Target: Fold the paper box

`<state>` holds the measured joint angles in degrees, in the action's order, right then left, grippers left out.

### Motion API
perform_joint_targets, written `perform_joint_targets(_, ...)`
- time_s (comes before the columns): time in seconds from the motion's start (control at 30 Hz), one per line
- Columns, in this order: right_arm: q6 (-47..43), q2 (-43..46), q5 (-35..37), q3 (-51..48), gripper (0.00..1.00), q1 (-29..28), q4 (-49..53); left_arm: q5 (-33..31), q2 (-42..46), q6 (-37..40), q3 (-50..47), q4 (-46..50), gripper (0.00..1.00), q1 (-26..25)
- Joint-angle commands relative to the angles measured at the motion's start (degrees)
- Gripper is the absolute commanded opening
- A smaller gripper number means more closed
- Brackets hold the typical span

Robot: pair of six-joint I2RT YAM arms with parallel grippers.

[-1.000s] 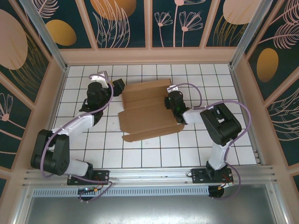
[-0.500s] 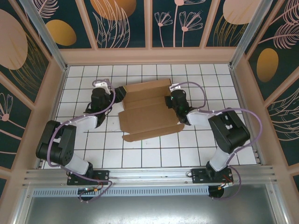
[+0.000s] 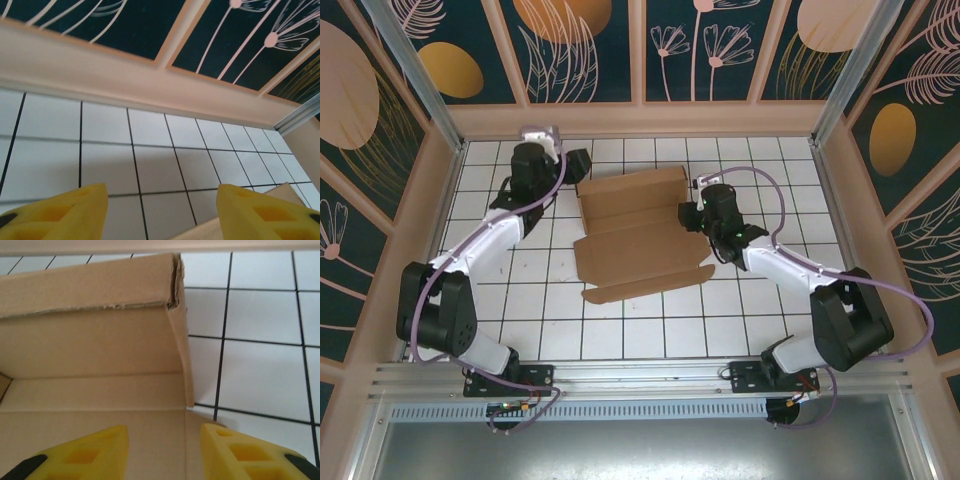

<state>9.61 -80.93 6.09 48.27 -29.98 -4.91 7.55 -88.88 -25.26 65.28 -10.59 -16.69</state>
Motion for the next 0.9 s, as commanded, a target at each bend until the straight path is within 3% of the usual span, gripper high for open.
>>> perform_joint_targets(0.0, 1.7, 2.8, -1.8, 3.9, 0.44, 0.2, 7.5, 0.2, -4.2, 14.1, 7.1, 13.4, 0.63, -4.6)
perform_joint_targets(0.03, 2.2, 3.6, -0.8, 3.7, 0.45, 0.2, 7.7, -0.3, -5.3, 18.1, 9.5, 16.0, 0.66, -6.7)
perform_joint_targets(0.23, 3.5, 9.8, 1.7, -0.2, 0.52, 1.0, 7.3, -22.6, -14.1, 37.4, 18.9, 24.2, 0.77, -20.0)
perform_joint_targets(0.37, 3.1, 13.5, 3.4, -2.4, 0.56, 1.3, 7.5, -26.7, -19.7, 39.8, 23.8, 27.8, 0.81, -22.3)
perform_joint_targets(0.47, 2.8, 15.8, 3.5, -3.9, 0.58, 1.6, 7.4, -28.6, -23.9, 40.6, 27.4, 29.7, 0.81, -22.7)
perform_joint_targets(0.67, 3.4, 18.0, 1.5, -5.9, 0.58, 1.6, 6.5, -39.9, -31.4, 38.9, 35.2, 29.2, 0.75, -22.0)
perform_joint_targets(0.87, 4.2, 18.6, 0.7, -6.3, 0.56, 1.6, 6.3, -31.3, -36.6, 29.1, 44.6, 34.6, 0.59, -14.4)
